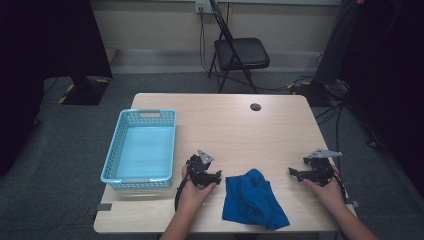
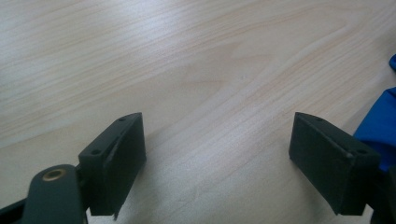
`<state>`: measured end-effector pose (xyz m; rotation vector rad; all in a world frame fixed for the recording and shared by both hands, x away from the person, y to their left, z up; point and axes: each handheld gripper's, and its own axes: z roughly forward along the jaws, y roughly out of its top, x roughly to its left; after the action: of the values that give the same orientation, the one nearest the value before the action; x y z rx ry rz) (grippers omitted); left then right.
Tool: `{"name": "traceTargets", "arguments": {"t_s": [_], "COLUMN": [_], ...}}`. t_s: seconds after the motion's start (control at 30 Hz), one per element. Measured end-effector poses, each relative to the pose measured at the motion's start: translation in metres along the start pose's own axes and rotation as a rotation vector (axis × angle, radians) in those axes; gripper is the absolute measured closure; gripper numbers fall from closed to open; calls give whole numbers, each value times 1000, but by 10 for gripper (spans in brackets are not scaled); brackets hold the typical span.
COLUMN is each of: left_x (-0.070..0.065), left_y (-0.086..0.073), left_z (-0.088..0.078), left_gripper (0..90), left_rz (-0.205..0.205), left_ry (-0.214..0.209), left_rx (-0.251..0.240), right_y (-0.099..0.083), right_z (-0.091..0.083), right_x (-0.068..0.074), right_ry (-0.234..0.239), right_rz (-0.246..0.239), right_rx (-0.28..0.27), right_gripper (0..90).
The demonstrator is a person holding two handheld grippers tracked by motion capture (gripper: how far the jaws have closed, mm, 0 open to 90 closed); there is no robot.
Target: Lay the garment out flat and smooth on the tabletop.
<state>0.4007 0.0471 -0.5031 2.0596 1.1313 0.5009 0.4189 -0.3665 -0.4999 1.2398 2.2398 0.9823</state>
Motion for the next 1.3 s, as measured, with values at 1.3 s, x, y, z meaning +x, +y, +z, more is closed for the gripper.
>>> {"name": "traceTargets", "arguments": {"t_s": [1.3], "left_x": [-11], "left_y": [2], "left_z": [-24], "left_gripper": [300], "left_rz": [10], "left_ry": [-71], "left_rx": [-41], "right_y": [2], "right_z": [-16], "right_x": [8], "right_ry": [96], "right_rz": [3], "right_rx": [-13], "right_gripper": [288]}}
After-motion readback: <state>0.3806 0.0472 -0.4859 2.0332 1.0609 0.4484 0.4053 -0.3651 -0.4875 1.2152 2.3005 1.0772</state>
